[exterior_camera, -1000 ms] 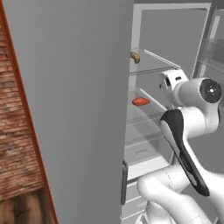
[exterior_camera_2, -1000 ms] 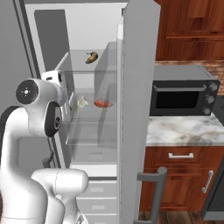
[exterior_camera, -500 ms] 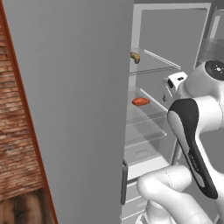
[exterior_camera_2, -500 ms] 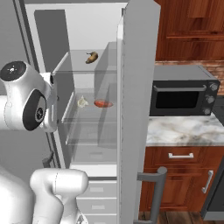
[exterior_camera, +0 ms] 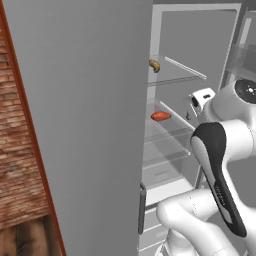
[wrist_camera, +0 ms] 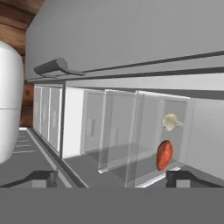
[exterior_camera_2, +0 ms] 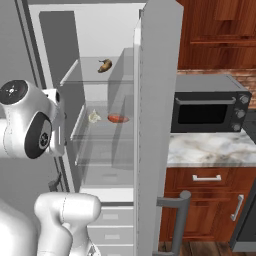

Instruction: Place the sweet potato in the correct fridge rack based on whether it is a fruit or vegetable. Finally, close the fridge door.

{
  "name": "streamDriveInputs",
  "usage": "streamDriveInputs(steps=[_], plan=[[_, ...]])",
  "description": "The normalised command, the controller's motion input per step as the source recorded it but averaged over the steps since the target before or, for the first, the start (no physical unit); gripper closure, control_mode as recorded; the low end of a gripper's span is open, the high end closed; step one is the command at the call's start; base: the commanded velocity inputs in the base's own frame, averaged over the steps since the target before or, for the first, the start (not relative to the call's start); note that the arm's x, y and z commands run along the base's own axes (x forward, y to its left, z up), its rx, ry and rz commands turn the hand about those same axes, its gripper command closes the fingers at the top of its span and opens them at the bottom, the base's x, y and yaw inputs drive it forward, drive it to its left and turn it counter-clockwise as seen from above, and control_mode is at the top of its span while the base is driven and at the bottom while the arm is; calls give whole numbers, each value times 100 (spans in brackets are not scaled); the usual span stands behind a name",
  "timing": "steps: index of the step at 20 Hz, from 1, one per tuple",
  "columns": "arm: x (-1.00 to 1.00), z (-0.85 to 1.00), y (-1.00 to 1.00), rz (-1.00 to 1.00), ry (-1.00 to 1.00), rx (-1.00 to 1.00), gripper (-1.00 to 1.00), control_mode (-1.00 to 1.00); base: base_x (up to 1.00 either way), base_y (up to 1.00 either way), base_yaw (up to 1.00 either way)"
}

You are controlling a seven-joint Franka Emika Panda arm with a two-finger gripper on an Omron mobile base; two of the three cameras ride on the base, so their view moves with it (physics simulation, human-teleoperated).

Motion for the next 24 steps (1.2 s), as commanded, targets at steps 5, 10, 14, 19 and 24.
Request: streamDriveInputs(steps=[5,10,14,19,24], plan=[[-1,-4,0,0,-1,0,-100,100,-16,0,-1],[0,0,0,0,0,0,-100,100,-79,0,-5],[0,0,0,0,0,0,-100,100,-79,-6,-6],[0,0,0,0,0,0,-100,100,-56,-26,-3],[0,0,0,0,0,0,-100,100,-27,-38,-6]])
